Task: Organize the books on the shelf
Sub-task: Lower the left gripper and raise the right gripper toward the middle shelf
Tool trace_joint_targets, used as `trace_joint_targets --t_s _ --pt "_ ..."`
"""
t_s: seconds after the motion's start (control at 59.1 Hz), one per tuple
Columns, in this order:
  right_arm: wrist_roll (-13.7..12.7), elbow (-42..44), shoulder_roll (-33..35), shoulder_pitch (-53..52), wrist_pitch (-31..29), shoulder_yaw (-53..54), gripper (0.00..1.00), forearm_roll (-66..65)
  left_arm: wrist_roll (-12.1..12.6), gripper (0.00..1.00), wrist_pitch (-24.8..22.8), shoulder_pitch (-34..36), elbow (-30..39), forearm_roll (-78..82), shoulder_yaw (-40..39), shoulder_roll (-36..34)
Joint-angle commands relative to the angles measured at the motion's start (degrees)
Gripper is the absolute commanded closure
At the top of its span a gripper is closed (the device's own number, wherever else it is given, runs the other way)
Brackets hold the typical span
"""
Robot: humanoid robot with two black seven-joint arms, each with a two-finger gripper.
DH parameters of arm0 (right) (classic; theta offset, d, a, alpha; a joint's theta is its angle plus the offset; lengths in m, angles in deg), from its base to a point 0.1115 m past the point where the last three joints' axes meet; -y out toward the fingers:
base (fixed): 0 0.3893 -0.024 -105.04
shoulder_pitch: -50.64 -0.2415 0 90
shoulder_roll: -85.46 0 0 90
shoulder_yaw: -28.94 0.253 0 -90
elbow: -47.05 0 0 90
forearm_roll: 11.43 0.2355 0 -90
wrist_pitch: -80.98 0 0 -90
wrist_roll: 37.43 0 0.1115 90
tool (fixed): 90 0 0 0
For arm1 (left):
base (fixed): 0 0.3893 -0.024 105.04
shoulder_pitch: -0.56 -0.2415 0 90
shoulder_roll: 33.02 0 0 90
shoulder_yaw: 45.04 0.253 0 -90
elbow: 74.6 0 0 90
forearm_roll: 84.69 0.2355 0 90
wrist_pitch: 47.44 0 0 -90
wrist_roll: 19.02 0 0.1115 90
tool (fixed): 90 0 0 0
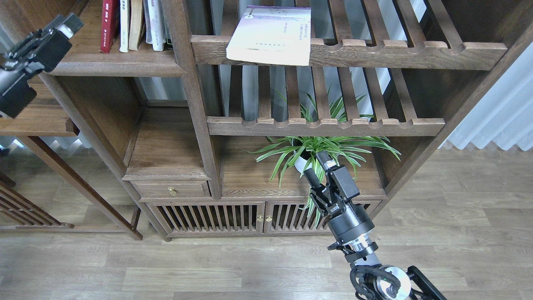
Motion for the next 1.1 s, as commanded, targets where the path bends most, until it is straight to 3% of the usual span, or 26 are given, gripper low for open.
trace_joint_targets --t_s 0.0,0.338,0.44,0.659,0.879,1.082 --pt "0.01 -0.52 -0.01 -1.67 0.00 -0.32 0.02 -0.04 -0.35 0.37 0.00 -5.84 -0.28 -1.05 0.20 3.82" --pt "-0.08 -0.52 -0.01 -3.78 0.00 -2.95 0.02 -0.13 -0.18 0.01 0.00 -12.71 -0.98 -1.05 1.25 12.07" --pt "-0.08 -0.70 -0.01 -4.57 0.00 -4.45 0.01 -0.13 -0.09 0.00 0.00 -13.59 -2.04 -1.05 2.04 15.07" --pt "0.01 -1.31 -0.01 -6.50 0.00 -9.02 0.01 -1.18 0.44 0.00 0.00 -14.11 -11.44 -0.87 4.86 16.04" --pt "0.27 -1.58 -0.01 -13.88 0.05 -9.55 0.01 -1.27 0.44 0.00 0.00 -17.10 -13.73 -0.44 5.30 16.13" --pt "2.38 -1.58 -0.01 -19.25 4.79 -9.11 0.02 -1.18 0.44 0.00 0.00 -17.28 -15.22 -0.44 5.21 15.95"
